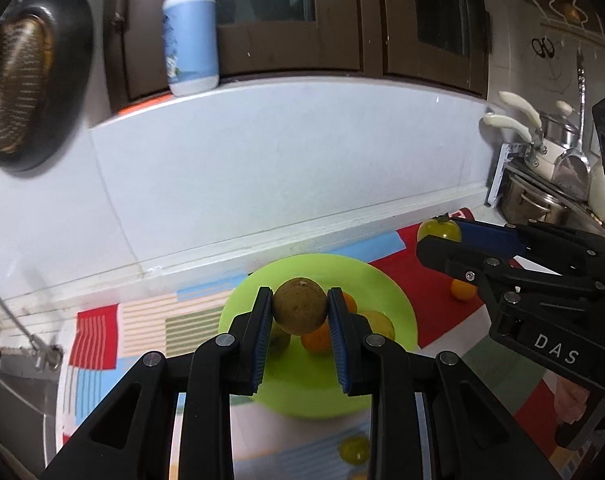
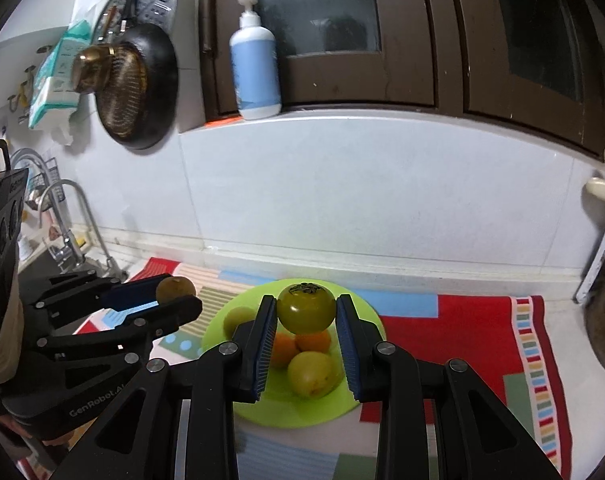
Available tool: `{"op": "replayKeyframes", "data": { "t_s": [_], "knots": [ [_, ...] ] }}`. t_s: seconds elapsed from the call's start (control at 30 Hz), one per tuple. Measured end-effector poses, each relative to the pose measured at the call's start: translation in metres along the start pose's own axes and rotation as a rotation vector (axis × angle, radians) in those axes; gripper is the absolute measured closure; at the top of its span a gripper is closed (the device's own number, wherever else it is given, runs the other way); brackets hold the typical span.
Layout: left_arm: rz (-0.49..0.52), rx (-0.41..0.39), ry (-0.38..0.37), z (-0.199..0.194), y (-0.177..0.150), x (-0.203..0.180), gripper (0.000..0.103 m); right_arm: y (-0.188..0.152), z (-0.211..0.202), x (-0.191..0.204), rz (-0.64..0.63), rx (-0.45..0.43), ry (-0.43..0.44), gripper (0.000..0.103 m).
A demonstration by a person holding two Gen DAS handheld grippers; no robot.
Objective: Organize fruits
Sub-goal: 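Lift the brown fruit with left tool while right tool carries the persimmon over the plate, then open left tool over the plate while right tool releases the persimmon there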
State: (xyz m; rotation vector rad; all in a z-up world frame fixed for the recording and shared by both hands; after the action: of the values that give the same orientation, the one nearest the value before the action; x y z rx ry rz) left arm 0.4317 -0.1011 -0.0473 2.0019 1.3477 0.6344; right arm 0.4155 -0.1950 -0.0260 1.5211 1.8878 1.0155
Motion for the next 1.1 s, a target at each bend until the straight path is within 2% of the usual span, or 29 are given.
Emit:
{"op": "replayKeyframes", "data": {
  "t_s": [0.37, 0.7, 0.8, 0.87, 0.93, 1.1],
  "knots": [
    [0.019, 0.058, -0.007, 0.069, 0.015, 0.009, 0.075, 0.004, 0.072, -0.023, 0.034, 0.068, 0.016, 0.072],
    [0.03, 0.115, -0.02, 0.117, 0.012, 0.008, 0.075, -0.005, 0.12, -0.037, 0.05, 0.131, 0.043, 0.072],
    [0.023, 0.124, -0.024, 0.124, 0.011, 0.009, 0.074, -0.006, 0.128, -0.039, 0.053, 0.14, 0.046, 0.072],
    [0.018, 0.124, -0.02, 0.124, 0.011, 0.011, 0.064, -0.006, 0.132, -0.04, 0.054, 0.14, 0.038, 0.07],
    [0.012, 0.116, -0.011, 0.122, 0.012, 0.014, 0.063, -0.005, 0.133, -0.041, 0.052, 0.141, 0.024, 0.061],
    [0.001, 0.096, 0.016, 0.108, 0.013, 0.018, 0.059, -0.004, 0.122, -0.038, 0.035, 0.108, -0.016, 0.06]
  ]
}}
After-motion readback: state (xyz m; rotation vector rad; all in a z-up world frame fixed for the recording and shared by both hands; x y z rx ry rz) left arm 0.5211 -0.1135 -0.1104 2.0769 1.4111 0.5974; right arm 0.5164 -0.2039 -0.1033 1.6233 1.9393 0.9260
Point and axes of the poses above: each gripper's, at about its wrist camera, not at the fingertips, and z roughly the way its jaws point, x to its left, y to its top, the point moved 9 cm from there along z, roughly the way its jaws point, and after that the axes turned 7 degrees about x, right-handed, at the moved point
